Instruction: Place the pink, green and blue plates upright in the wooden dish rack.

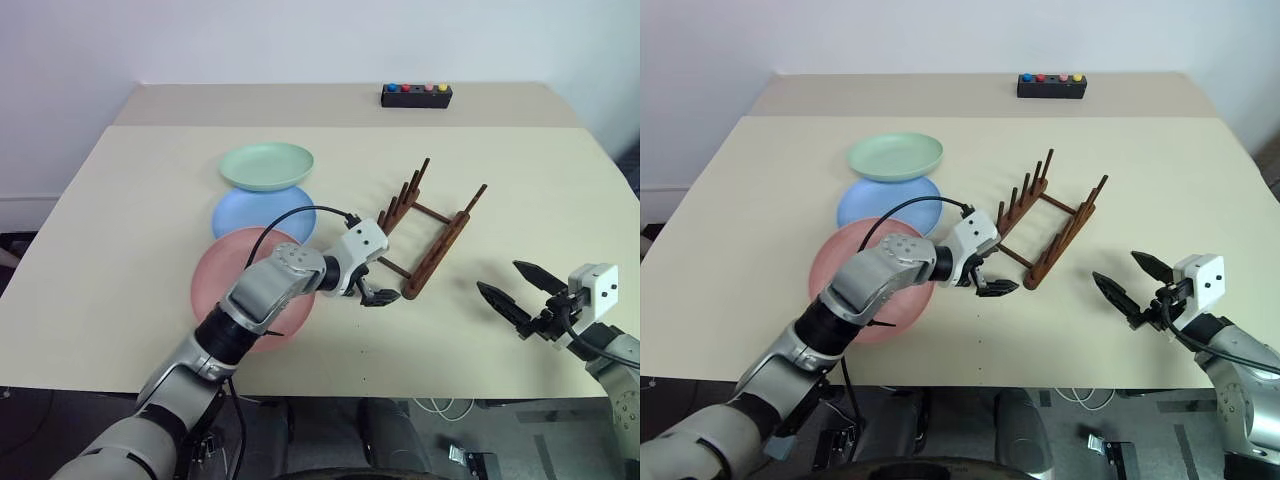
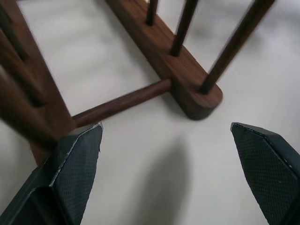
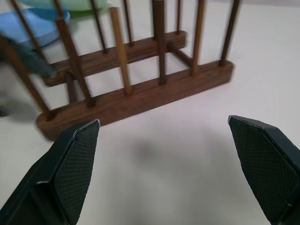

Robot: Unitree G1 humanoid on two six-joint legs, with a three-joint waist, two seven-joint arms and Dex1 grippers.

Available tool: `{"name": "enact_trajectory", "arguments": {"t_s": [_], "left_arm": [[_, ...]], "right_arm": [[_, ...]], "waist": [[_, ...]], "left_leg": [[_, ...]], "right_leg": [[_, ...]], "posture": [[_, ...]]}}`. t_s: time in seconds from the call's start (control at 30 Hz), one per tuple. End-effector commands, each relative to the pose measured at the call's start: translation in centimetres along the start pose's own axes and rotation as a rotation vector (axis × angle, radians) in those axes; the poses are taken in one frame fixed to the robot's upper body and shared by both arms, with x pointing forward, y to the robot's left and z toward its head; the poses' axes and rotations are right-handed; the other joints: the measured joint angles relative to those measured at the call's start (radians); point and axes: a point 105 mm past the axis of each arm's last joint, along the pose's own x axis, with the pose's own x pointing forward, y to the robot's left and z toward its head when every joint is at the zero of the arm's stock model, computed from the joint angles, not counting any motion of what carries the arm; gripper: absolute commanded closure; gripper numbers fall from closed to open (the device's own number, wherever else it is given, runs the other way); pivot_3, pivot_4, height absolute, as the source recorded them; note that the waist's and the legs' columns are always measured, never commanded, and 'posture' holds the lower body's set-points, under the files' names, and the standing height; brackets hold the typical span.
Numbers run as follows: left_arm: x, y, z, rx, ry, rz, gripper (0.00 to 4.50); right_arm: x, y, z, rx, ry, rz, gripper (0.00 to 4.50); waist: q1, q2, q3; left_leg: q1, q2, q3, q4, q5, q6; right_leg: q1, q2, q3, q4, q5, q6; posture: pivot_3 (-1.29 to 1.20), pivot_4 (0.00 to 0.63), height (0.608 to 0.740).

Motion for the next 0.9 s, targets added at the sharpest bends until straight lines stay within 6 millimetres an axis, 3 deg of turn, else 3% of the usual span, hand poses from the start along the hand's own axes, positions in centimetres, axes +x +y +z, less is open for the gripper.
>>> {"name": "enact_trajectory", "arguments": {"t_s": [0.03, 0.33, 0.47, 0.53, 0.73, 0.9], "left_arm": [[-0.4, 1.5, 1.5, 0.037, -0.038, 0.069, 0.00], [-1.1, 4.4, 2.8, 0.074, -0.061, 0.202, 0.00], [-1.3, 3.9, 3.4, 0.059, -0.087, 0.149, 0.00], [-1.5, 2.4, 3.6, 0.101, -0.088, 0.051, 0.00], [-1.7, 0.7, 2.4, 0.153, -0.033, -0.043, 0.00], [-1.6, 0.6, 1.9, 0.156, -0.004, -0.053, 0.00]], "right_arm": [[-0.1, 0.3, 1.0, -0.021, -0.042, 0.000, 0.02], [-0.1, 0.6, 0.8, -0.015, -0.049, -0.008, 0.02], [-0.2, 0.6, 0.8, -0.015, -0.051, -0.011, 0.02], [-0.1, 0.6, 0.8, -0.014, -0.053, -0.014, 0.02], [0.0, 0.9, 1.1, -0.011, -0.059, 0.003, 0.02], [0.1, 1.6, 1.7, -0.012, -0.058, 0.044, 0.02]], "waist": [[-0.003, 0.000, 0.000], [-0.002, 0.000, 0.000], [-0.002, 0.000, 0.000], [-0.003, 0.000, 0.000], [-0.002, 0.000, 0.000], [-0.003, 0.000, 0.000]], "left_leg": [[0.000, 0.000, 0.000, -0.001, 0.000, 0.000], [0.000, 0.000, 0.000, -0.002, 0.000, 0.000], [0.000, 0.000, 0.000, -0.003, 0.000, 0.000], [0.000, 0.000, 0.000, -0.003, 0.000, 0.000], [0.000, 0.000, 0.000, -0.003, 0.000, 0.000], [0.000, 0.000, 0.000, -0.003, 0.000, 0.000]], "right_leg": [[0.000, 0.000, 0.000, 0.000, 0.000, 0.000], [-0.001, 0.000, 0.000, 0.000, 0.000, 0.001], [-0.001, 0.000, 0.000, 0.000, 0.000, 0.001], [-0.001, 0.000, 0.000, 0.000, 0.000, 0.001], [-0.001, 0.000, 0.000, 0.000, 0.000, 0.001], [-0.002, 0.000, 0.000, 0.000, 0.000, 0.001]], "posture": [[0.00, 0.150, 0.734], [0.00, 0.150, 0.734], [0.00, 0.150, 0.734], [0.00, 0.150, 0.734], [0.00, 0.150, 0.734], [0.00, 0.150, 0.734]]}}
